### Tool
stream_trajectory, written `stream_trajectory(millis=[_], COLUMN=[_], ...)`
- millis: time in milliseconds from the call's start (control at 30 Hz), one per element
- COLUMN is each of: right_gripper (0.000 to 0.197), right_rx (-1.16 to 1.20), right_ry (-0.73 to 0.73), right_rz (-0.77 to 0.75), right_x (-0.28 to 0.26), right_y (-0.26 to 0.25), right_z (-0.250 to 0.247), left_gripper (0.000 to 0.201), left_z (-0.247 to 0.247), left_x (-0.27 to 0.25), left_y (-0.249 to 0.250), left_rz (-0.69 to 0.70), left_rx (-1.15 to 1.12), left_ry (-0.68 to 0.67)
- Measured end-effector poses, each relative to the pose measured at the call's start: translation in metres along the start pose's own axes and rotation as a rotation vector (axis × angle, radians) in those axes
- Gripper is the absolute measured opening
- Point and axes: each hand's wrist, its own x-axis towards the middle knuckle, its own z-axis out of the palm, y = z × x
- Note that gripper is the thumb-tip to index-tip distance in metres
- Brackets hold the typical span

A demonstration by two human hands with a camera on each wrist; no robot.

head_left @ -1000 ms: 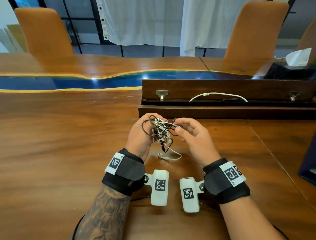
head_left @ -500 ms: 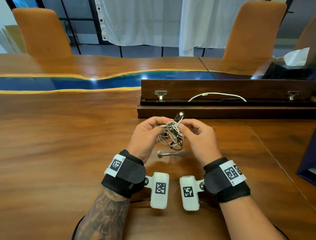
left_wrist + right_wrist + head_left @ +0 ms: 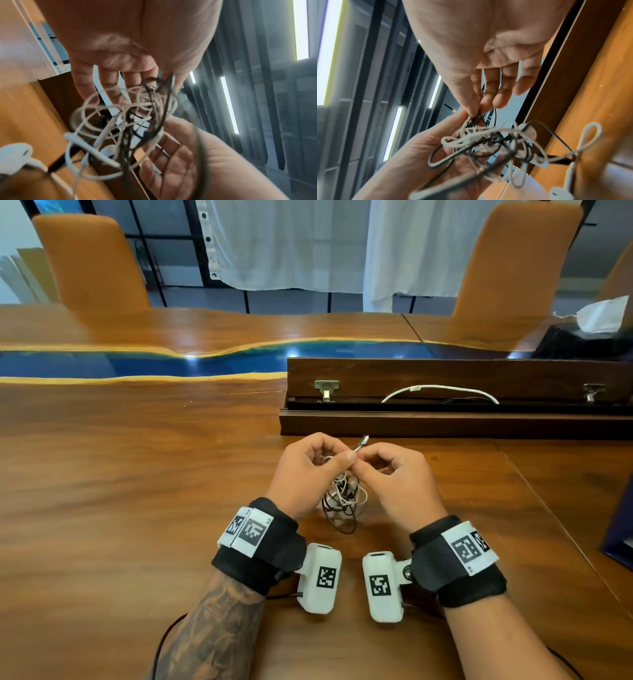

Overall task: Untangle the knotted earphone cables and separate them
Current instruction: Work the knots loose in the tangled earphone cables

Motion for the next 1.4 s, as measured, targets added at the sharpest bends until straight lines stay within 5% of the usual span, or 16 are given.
stream_trajectory(millis=[267, 533, 767, 900, 1000, 1133, 1400], right_gripper=[0.021, 0.016, 0.017, 0.018, 0.019, 0.019, 0.016], right_rx=[0.016, 0.055, 0.098, 0.114, 0.116, 0.129, 0.069], right_ry=[0.026, 0.011, 0.058, 0.080, 0.079, 0.064, 0.089], right_rz=[0.045, 0.080, 0.068, 0.072, 0.068, 0.048, 0.050], right_x=[0.002, -0.001, 0.001, 0.000, 0.001, 0.001, 0.000], right_y=[0.002, 0.001, -0.002, -0.001, 0.002, 0.002, 0.001], right_z=[0.002, 0.003, 0.003, 0.005, 0.005, 0.005, 0.006], left_gripper=[0.014, 0.012, 0.017, 0.006, 0.028, 0.004, 0.007], left_z=[0.008, 0.005, 0.001, 0.002, 0.002, 0.001, 0.001], left_x=[-0.002, -0.002, 0.003, 0.001, 0.000, -0.003, -0.004], left_y=[0.001, 0.002, -0.001, 0.000, 0.002, 0.008, 0.006], left_rz=[-0.045, -0.065, -0.109, -0.137, -0.054, 0.018, 0.019], left_rx=[0.145, 0.115, 0.044, 0.043, 0.072, 0.108, 0.156], left_ry=[0.065, 0.057, 0.206, 0.178, 0.188, 0.099, 0.065])
